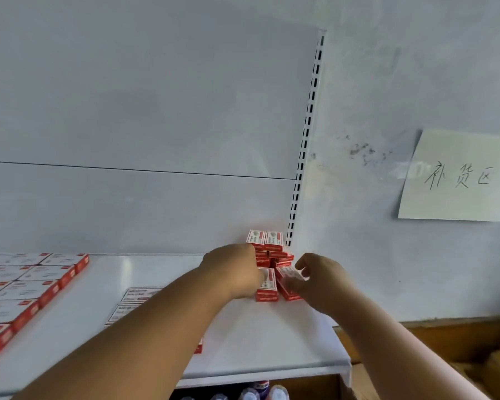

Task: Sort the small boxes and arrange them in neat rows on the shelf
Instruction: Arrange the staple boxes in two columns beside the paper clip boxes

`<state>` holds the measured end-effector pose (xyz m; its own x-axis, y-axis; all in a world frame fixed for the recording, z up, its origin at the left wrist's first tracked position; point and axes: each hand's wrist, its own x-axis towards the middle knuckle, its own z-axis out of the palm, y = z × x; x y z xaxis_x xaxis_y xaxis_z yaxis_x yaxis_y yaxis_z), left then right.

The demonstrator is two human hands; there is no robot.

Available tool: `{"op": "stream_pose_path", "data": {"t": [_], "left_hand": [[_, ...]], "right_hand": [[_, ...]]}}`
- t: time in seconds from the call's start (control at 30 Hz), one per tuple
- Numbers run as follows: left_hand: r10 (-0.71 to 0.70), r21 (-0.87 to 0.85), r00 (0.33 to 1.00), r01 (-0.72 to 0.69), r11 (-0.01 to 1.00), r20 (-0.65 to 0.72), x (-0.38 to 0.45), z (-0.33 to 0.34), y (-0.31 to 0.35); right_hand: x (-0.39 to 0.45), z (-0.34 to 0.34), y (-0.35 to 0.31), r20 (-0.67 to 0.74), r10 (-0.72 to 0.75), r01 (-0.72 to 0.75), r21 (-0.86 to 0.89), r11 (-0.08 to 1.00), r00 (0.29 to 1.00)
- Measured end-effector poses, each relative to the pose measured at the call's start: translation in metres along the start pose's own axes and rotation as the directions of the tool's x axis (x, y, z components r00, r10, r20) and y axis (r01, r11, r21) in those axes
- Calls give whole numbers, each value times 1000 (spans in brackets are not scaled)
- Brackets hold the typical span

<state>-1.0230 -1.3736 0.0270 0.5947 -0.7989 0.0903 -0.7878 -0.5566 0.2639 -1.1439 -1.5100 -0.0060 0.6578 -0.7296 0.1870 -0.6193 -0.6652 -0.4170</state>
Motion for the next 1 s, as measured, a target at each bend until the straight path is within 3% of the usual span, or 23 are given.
{"op": "stream_pose_path", "data": {"t": [0.1,0.23,0.27,0.33,0.4,0.5,0.6,0.77,1.0], "left_hand": [[-106,156,994,110,982,-30,12,15,17],[-209,55,975,205,977,70,16,22,30],[-217,23,974,216,976,62,15,23,32],[-243,-25,970,243,970,-18,9,20,36],[-287,-118,946,271,955,-148,3,13,37],[-327,-427,890,173,888,-319,-10,-4,36],[-390,-659,858,83,748,-334,-23,-8,40],[-441,-885,880,54,463,-177,-37,-4,44],[-436,-818,878,99,566,-196,-63,-17,-3]], "right_hand": [[8,-3,9,113,11,-27,139,990,994],[16,-9,28,251,34,-159,495,854,967],[17,-12,33,286,21,-203,625,754,958],[19,-17,40,377,-83,-321,868,379,922],[20,-23,43,402,-191,-405,914,20,896],[20,-30,40,357,-286,-415,893,-176,889],[15,-36,30,329,-351,-415,885,-209,877],[12,-38,19,307,-279,-343,935,-90,910],[10,-28,-19,290,-348,-300,954,24,892]]}}
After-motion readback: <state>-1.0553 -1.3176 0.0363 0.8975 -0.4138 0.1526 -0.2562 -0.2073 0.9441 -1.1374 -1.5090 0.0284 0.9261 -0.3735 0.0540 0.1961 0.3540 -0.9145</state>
